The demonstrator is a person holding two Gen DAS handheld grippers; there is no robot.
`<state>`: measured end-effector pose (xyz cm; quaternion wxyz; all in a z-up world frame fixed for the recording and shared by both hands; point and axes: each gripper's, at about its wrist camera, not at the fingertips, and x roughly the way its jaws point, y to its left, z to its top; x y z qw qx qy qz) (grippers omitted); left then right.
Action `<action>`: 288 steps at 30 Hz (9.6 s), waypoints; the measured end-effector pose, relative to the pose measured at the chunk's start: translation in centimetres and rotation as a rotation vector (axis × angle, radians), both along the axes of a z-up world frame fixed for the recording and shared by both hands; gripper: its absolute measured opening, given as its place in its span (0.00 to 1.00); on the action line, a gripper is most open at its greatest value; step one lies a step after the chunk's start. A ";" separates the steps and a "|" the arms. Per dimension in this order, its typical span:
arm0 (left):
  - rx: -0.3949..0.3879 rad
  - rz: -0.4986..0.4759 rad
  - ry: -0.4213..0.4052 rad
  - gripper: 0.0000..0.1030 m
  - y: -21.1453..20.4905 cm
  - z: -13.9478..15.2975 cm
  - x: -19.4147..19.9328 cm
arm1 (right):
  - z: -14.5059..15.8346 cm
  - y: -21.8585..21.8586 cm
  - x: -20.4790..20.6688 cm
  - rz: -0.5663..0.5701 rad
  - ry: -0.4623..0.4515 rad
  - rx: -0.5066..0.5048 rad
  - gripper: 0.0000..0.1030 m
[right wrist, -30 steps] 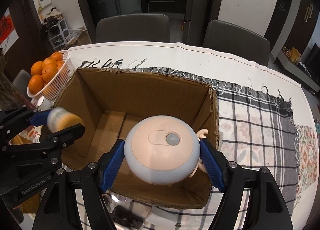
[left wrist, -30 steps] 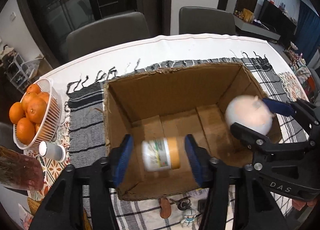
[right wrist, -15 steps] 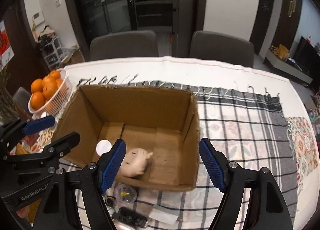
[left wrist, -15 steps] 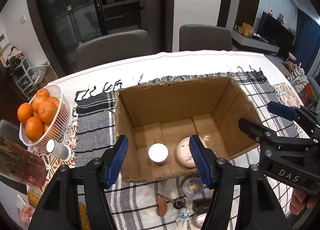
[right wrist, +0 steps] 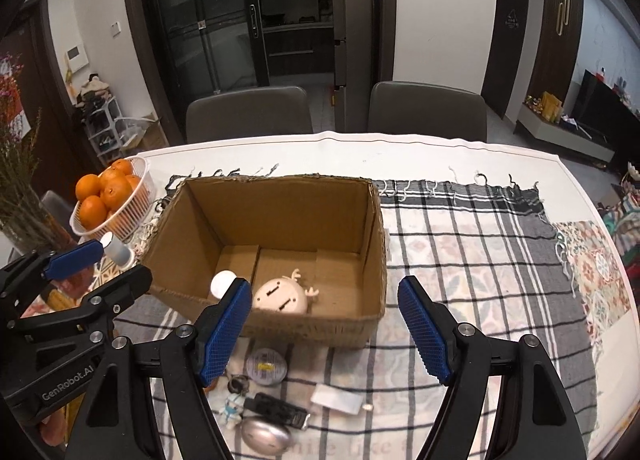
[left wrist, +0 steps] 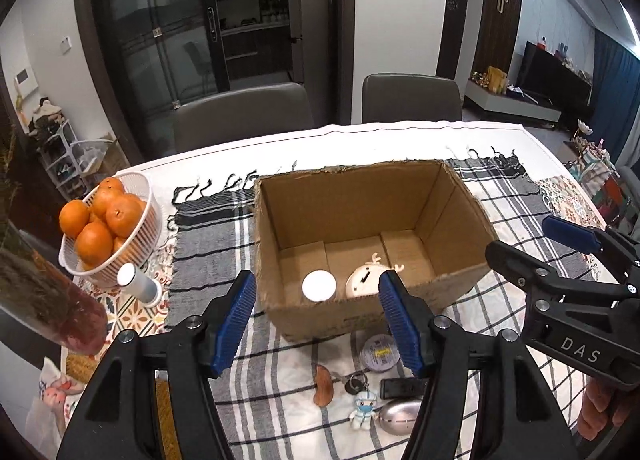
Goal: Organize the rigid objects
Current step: 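Move both tools back toward the remaining objects on the cloth, then grasp the wooden comb with left tool while right tool grasps the white charger, then carry the comb with left tool while right tool carries the charger over the box, then open both tools to drop the comb and charger into the box, then move both tools back toward the silver egg and astronaut figurine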
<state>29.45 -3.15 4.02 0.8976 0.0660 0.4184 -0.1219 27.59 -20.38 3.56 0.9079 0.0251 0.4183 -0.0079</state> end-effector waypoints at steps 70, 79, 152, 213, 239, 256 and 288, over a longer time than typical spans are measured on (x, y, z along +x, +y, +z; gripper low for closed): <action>0.098 -0.029 0.470 0.47 -0.5 -18.0 -0.3 | -15.4 -1.7 -1.5 -0.211 0.384 0.112 0.74; 0.104 0.008 0.512 0.37 -0.4 -20.1 1.3 | -16.6 -1.8 -0.7 -0.226 0.410 0.114 0.74; -0.121 -0.057 0.029 0.21 0.0 1.9 -2.9 | 2.2 0.6 -5.1 -0.070 -0.072 0.098 0.56; -0.014 -0.011 0.146 0.25 -0.8 -3.8 6.2 | -2.8 0.1 6.3 0.013 0.089 0.036 0.57; -0.032 -0.043 0.039 0.34 1.4 -0.6 -3.2 | -0.6 1.7 -3.0 -0.002 0.027 0.067 0.57; -0.011 -0.063 -0.024 0.38 3.7 -2.1 -8.9 | -2.4 3.6 -8.5 -0.006 -0.009 0.088 0.59; 0.046 -0.163 0.164 0.38 2.7 -12.2 -8.7 | -13.8 5.6 -11.3 -0.012 0.232 0.084 0.66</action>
